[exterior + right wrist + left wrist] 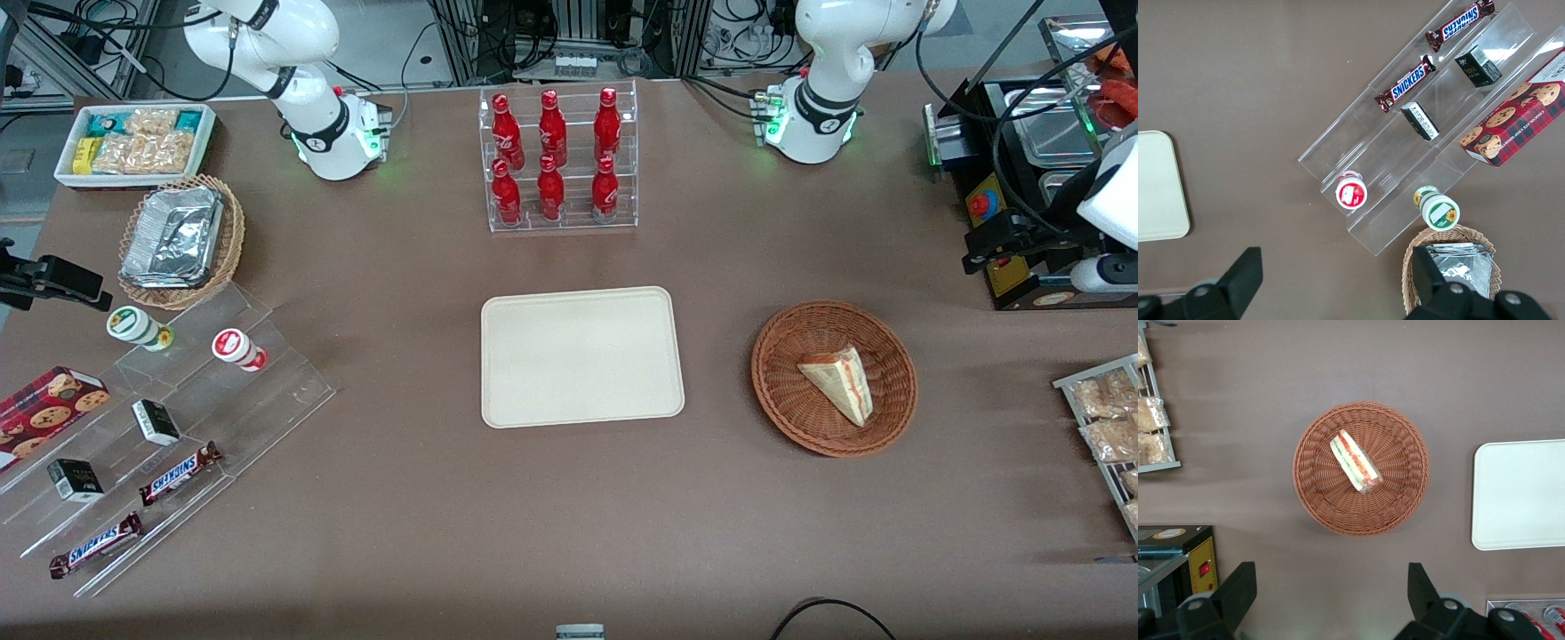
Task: Place sandwich from basket to tray
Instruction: 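Lower the open left gripper over the sandwich in the wicker basket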
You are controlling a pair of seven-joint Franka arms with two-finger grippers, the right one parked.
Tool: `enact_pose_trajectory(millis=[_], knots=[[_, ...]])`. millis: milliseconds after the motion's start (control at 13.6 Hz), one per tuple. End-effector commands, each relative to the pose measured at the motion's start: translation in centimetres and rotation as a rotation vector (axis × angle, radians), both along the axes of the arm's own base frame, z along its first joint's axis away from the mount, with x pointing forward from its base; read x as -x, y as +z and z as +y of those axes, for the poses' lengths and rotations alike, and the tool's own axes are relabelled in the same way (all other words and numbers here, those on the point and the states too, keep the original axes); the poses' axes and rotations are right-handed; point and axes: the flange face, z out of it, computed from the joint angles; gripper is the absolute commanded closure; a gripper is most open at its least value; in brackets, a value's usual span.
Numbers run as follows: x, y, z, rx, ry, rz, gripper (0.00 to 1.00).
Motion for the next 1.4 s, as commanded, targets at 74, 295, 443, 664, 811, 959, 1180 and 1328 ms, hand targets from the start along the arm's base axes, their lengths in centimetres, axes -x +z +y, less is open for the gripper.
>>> enact_pose_trajectory(millis=[74, 295, 443, 664, 811, 959, 1180, 1328], knots=[[0.8, 0.7, -0.5, -0.047, -0.015, 0.013, 0.0], [0.5, -1.8, -0.4, -0.052, 0.006, 0.051, 0.0], [0.3, -5.4, -0.5, -0.056, 0.049, 0.049, 0.0], [0.8, -10.3, -0.7, -0.037, 0.169, -0.025, 0.0], [0.6, -13.1, -0.7, 0.005, 0.287, -0.041, 0.0], [0.6, -16.1, -0.9, 0.021, 0.439, -0.077, 0.0], [1.8, -21.7, -1.2, 0.03, 0.489, -0.12, 0.0], [2.6, -25.1, -1.2, 0.04, 0.488, -0.151, 0.0]])
